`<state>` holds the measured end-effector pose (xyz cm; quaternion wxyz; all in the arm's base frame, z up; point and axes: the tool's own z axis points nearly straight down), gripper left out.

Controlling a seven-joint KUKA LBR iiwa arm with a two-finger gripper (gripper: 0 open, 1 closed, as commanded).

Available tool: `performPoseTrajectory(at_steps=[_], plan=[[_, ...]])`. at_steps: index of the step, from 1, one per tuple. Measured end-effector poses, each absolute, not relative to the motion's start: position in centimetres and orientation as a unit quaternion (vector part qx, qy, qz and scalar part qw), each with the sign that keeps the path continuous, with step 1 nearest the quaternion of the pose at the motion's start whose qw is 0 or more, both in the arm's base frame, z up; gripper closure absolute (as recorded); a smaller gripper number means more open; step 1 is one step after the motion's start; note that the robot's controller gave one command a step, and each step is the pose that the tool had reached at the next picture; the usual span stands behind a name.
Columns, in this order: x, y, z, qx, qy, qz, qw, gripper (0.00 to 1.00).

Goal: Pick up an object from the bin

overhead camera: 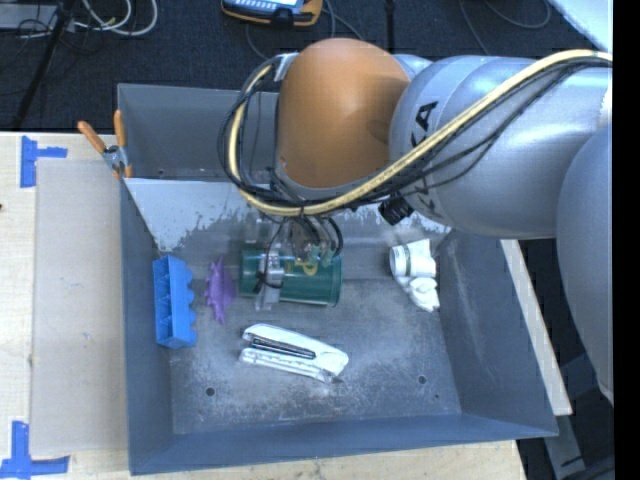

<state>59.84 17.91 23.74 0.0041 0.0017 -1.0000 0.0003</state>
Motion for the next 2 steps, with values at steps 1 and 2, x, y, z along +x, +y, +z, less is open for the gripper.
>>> performPoseTrajectory(at_steps=[1, 2], plan=[[60.0, 17.8, 24.2, 0.000, -1.000, 0.000, 0.001, 0.00], [60.1, 17.7, 20.7, 0.009, -1.000, -0.001, -0.004, 0.00]])
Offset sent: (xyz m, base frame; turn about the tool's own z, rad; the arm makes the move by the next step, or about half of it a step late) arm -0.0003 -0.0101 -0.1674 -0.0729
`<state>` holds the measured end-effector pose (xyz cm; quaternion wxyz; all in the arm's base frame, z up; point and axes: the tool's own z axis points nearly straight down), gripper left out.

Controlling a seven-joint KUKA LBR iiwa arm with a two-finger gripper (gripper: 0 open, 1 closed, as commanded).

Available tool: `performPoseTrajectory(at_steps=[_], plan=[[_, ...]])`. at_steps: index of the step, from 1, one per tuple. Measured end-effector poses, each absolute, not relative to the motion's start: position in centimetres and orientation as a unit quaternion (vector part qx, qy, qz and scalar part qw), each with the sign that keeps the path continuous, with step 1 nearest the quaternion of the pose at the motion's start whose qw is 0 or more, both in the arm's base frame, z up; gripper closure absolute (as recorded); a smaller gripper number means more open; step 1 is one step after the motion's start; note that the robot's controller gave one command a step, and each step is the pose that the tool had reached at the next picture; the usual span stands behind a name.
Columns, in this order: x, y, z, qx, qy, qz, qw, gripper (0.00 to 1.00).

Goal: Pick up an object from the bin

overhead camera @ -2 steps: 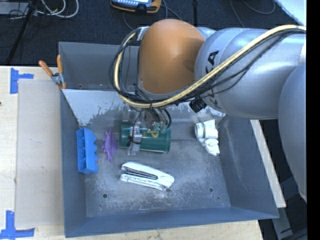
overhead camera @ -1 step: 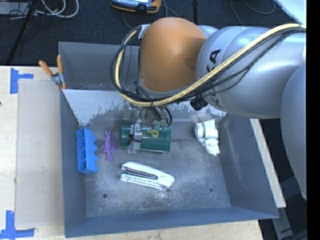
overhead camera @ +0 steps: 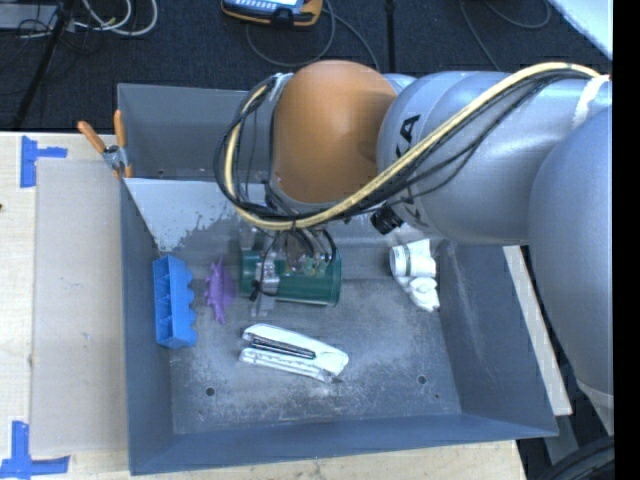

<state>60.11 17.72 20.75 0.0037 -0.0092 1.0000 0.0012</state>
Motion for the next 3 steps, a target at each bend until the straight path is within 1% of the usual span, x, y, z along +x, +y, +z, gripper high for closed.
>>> performPoseTrajectory(at_steps=[1, 2, 3], plan=[[59.5, 17.2, 19.0, -0.016, 1.000, -0.002, -0.010, 0.00], [59.7, 17.1, 20.4, -0.016, 1.000, 0.003, 0.009, 0.00], [57.6, 8.0, 7.4, -0.138, 0.990, 0.000, -0.005, 1.00]])
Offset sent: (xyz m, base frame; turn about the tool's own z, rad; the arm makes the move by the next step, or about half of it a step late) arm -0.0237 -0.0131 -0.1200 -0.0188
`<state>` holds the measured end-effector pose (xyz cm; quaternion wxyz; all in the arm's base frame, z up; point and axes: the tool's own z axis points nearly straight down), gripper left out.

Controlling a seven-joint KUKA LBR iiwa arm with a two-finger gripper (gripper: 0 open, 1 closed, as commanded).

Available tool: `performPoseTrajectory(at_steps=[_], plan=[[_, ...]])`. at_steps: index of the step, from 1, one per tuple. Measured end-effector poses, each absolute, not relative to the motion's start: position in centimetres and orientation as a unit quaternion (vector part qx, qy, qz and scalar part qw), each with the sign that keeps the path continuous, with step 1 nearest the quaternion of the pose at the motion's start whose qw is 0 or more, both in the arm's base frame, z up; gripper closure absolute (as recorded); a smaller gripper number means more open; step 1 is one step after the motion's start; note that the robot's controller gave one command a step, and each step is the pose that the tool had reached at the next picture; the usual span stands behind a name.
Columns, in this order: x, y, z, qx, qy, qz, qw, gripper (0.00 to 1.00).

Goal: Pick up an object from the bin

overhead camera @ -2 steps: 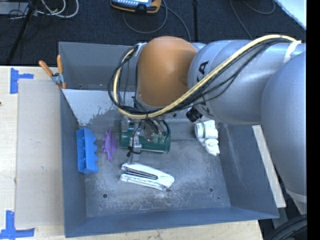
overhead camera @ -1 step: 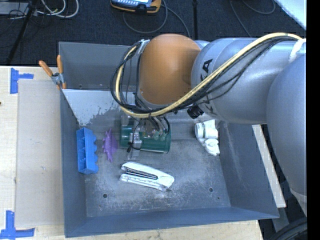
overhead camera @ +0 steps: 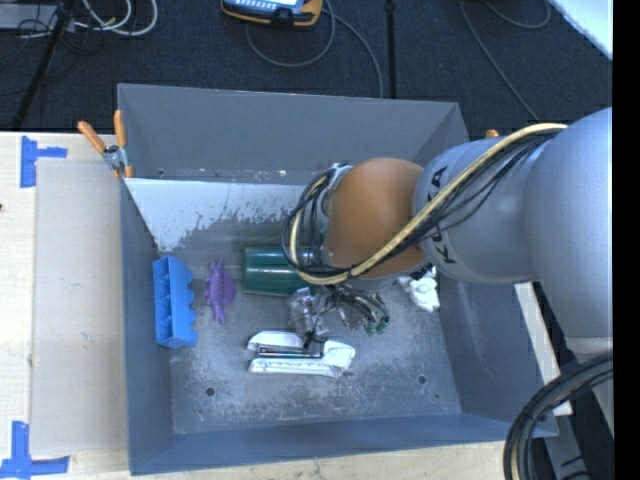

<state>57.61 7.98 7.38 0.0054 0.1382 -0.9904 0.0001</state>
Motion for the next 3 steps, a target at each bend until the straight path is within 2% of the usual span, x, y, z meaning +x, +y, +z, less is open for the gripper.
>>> performPoseTrajectory(at_steps=[1, 2, 3], plan=[[57.6, 8.0, 7.4, 0.138, -0.990, 0.000, 0.005, 1.00], [57.2, 7.1, 11.1, 0.138, -0.990, 0.000, 0.011, 1.00], [57.3, 8.7, 17.2, 0.174, -0.985, 0.000, 0.008, 1.00]])
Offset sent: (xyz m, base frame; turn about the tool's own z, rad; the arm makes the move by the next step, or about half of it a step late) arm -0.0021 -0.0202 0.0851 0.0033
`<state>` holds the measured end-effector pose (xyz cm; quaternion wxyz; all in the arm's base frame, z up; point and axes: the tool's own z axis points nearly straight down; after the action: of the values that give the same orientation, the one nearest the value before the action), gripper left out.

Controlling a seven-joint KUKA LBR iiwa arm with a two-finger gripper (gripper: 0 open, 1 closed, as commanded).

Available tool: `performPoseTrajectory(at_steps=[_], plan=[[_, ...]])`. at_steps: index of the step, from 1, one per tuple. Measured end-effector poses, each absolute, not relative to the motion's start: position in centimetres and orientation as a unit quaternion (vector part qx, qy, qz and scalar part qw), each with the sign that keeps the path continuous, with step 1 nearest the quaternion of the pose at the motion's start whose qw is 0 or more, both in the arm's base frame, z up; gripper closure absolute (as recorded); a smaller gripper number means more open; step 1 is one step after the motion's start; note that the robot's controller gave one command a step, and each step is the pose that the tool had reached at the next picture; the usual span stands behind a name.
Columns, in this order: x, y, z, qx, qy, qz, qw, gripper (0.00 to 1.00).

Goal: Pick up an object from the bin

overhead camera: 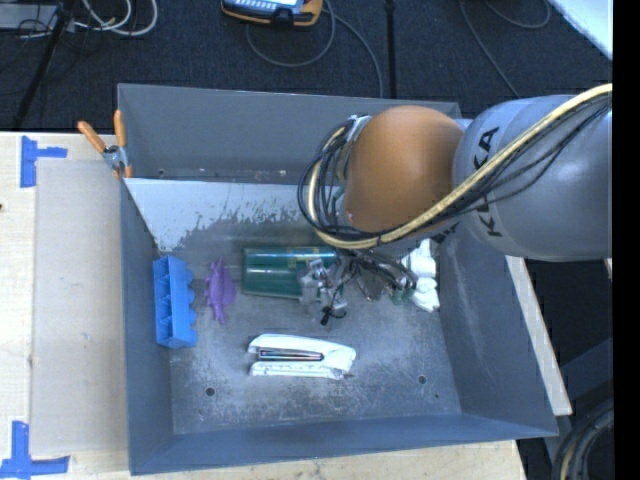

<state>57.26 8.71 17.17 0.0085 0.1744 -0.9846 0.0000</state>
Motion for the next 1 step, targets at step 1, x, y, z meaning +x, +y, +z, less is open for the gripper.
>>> performPoseTrajectory(at_steps=[1], plan=[[54.82, 9.84, 16.70, 0.198, -0.980, -0.001, 0.010, 0.00]])
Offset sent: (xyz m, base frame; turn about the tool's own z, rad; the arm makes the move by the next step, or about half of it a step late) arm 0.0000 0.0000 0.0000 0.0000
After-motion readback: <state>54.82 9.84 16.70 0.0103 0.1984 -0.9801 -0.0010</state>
